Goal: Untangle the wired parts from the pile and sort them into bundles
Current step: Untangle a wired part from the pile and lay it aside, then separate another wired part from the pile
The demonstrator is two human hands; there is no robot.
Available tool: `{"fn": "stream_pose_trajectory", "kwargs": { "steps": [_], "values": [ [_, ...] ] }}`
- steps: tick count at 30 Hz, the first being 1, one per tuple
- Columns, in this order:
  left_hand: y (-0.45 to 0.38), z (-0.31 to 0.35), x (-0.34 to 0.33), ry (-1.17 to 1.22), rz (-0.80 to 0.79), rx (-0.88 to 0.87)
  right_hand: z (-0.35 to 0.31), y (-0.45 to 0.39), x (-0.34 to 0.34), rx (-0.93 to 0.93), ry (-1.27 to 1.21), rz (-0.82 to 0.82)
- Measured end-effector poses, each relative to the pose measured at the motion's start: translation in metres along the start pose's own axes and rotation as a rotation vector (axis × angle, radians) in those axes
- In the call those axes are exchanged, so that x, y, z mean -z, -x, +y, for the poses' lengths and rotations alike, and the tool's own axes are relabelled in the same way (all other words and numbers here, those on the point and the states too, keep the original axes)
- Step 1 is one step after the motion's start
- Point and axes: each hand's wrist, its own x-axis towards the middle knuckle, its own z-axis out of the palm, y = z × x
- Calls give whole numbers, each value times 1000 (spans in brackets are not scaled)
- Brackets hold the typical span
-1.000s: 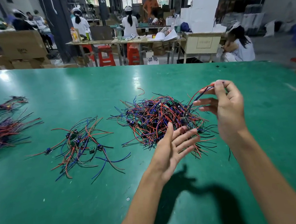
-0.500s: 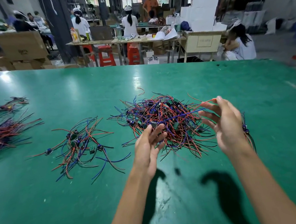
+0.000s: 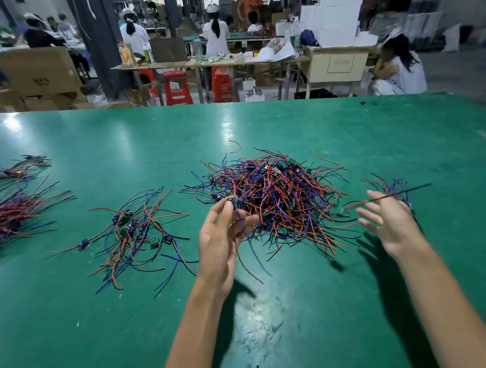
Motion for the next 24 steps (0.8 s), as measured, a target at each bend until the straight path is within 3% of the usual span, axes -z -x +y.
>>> {"fn": "stream_pose_trajectory", "kwargs": {
  "steps": [3,7,10,13,15,18,21,24],
  "values": [
    [-2,-3,7,-213,87,-93,10,3,-3,55,97,66],
    [-5,-6,23,-508,153,-231,25,10,-10,-38,-11,-5],
    [-13,0,39,-693,182,-332,41,18,-10,13,-3,29],
    [-34,19,66,-869,388,-406,61,32,-12,128,-27,119],
    [-48,32,90,-1045,520,-360,74,45,-10,233,8,159],
    [-55,42,115,-1415,626,-143,95,58,-2,258,164,168],
    [-42,37,110,-1560,636,-259,106,58,4,294,427,74],
    [-20,20,84,-1489,425,-440,106,57,9,349,583,-10]
  ]
}}
